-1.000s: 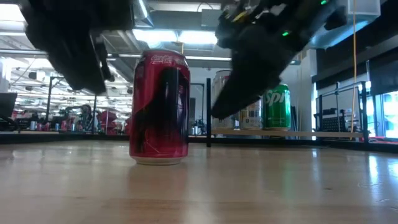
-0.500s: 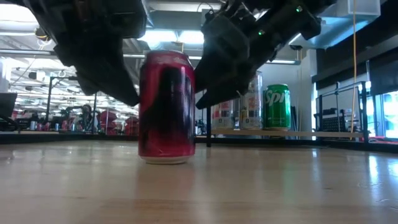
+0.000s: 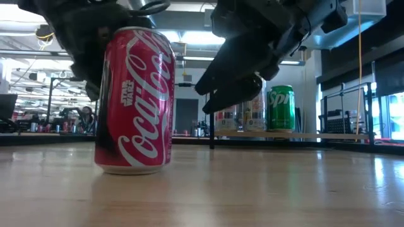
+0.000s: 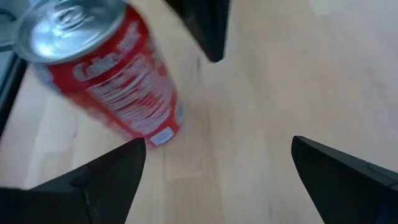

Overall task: Place canned beverage on shelf
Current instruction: Put the top red-white soda can on the shelf

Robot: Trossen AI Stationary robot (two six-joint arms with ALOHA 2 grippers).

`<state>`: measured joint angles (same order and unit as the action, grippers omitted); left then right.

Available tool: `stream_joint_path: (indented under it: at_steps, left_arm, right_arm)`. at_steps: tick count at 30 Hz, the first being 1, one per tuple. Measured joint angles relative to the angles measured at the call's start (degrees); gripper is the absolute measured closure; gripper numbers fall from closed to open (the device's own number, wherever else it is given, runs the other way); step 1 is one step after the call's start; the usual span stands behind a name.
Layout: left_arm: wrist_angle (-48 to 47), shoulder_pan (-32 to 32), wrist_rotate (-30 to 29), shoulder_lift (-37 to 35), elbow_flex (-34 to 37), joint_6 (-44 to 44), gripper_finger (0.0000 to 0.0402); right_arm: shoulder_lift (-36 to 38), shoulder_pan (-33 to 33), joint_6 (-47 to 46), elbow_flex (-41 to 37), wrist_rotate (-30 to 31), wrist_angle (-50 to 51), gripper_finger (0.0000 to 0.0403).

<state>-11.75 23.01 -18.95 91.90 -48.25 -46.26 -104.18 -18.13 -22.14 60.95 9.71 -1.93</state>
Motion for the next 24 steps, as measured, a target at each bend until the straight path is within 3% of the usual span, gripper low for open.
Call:
stream_joint_path:
  at_steps: [4, 8, 15, 19, 24]
  left_arm:
    - [-4.26, 0.14, 5.18, -1.36, 0.04, 1.32, 0.0398]
    - [-9.2, 2.33, 5.4, -6.96, 0.02, 1.36, 0.0398]
    - [-14.38, 6.92, 1.34, -15.59, 0.02, 0.91, 0.0398]
    - [-14.76, 8.57, 1.27, -17.09, -0.02, -0.19, 0.0398]
    - [-14.99, 9.48, 1.95, -17.09, -0.02, -1.42, 0.0398]
  right_arm:
    - [1.58, 0.1, -0.12, 0.03, -5.17, 1.05, 0.001]
    - [3.85, -0.73, -1.26, 1.48, -9.23, -0.75, 0.001]
    - [2.97, -1.95, -0.02, 2.99, -6.14, -15.92, 0.001]
    - [0.3, -2.28, 2.88, 2.86, -2.29, -18.87, 0.001]
    - [-4.16, -2.12, 2.91, 2.86, -3.52, -24.16, 0.001]
